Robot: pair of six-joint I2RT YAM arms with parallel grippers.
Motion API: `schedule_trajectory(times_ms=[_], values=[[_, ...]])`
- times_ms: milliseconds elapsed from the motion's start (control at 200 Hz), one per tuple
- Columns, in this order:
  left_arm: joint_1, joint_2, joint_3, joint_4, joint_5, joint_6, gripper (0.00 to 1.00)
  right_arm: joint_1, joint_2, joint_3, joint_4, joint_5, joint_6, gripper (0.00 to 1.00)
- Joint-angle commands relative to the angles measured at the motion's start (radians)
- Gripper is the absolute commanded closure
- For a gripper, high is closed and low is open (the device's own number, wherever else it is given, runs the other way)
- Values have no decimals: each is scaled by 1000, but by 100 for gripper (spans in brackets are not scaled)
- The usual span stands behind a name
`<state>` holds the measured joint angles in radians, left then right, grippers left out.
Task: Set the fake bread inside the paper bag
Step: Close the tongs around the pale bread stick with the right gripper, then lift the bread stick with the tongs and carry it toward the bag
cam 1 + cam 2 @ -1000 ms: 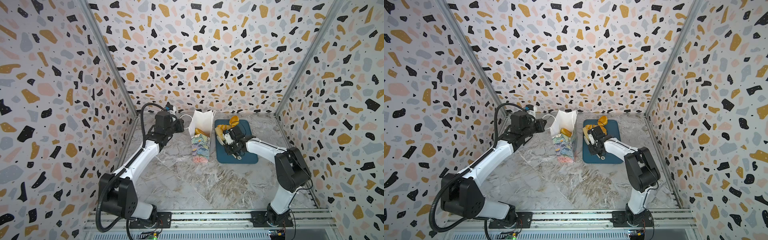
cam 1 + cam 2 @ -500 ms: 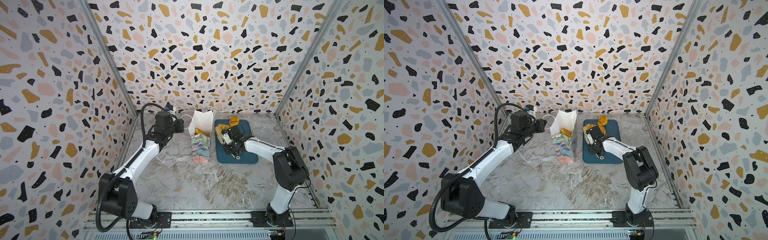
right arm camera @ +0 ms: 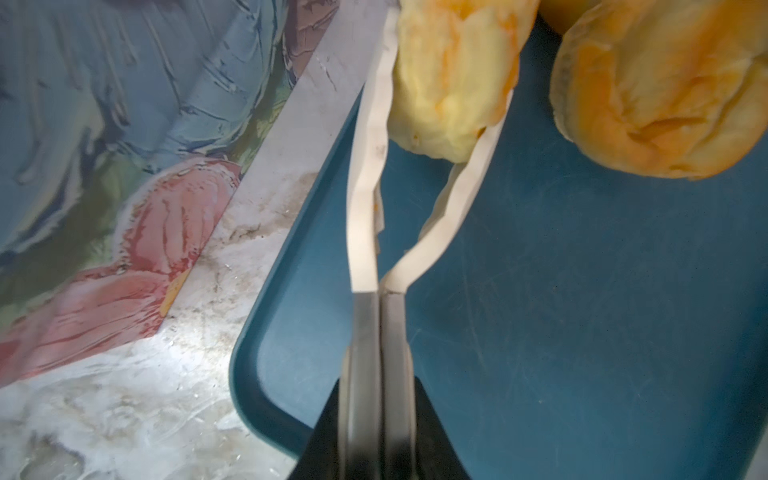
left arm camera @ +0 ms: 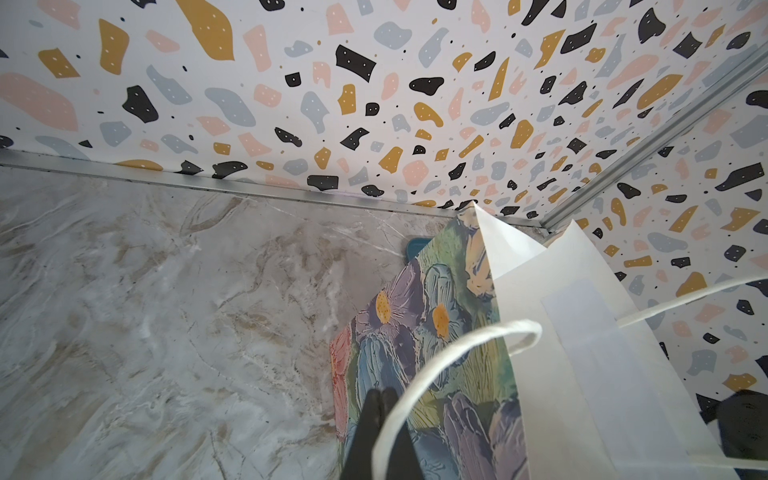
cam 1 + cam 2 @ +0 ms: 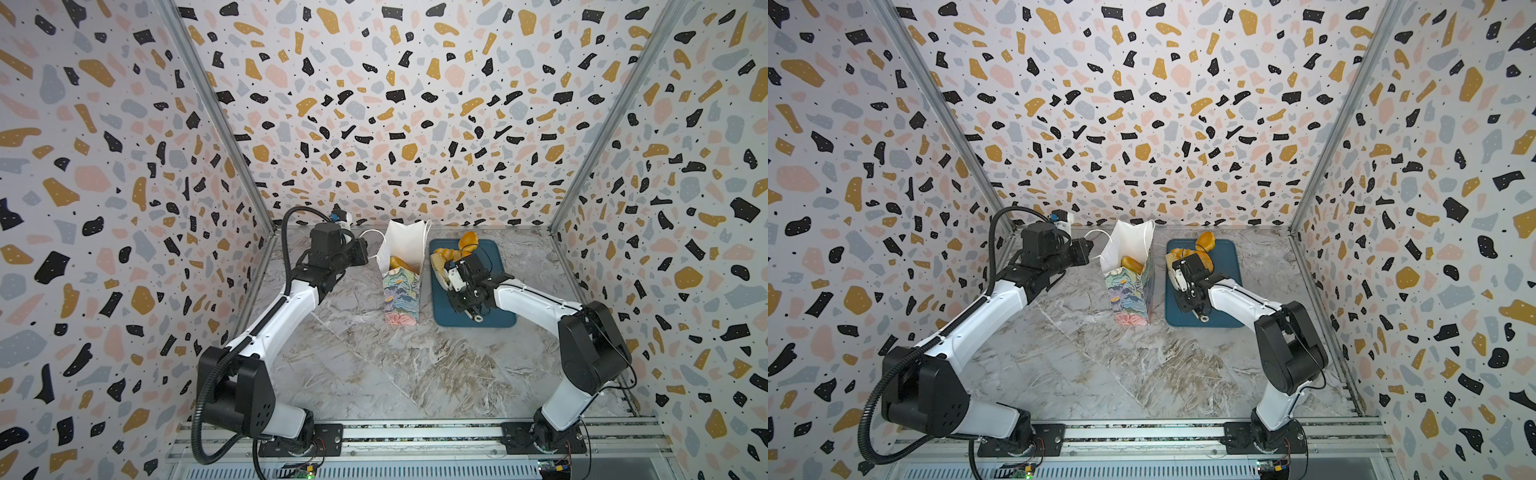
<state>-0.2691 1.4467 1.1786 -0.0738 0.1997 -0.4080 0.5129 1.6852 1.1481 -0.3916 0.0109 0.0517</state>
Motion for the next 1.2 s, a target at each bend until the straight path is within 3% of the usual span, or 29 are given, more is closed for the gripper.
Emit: schedule_trajectory(times_ms=[0, 511, 1191], values=[[7, -11, 26, 3, -3, 11, 100, 4, -78, -12, 13, -9, 27, 93], [7, -11, 22, 7, -3, 9, 100, 1, -196, -76, 14, -41, 60, 95], [7, -11, 22, 11, 3, 6, 100, 2, -330, -38, 23, -94, 118, 98]])
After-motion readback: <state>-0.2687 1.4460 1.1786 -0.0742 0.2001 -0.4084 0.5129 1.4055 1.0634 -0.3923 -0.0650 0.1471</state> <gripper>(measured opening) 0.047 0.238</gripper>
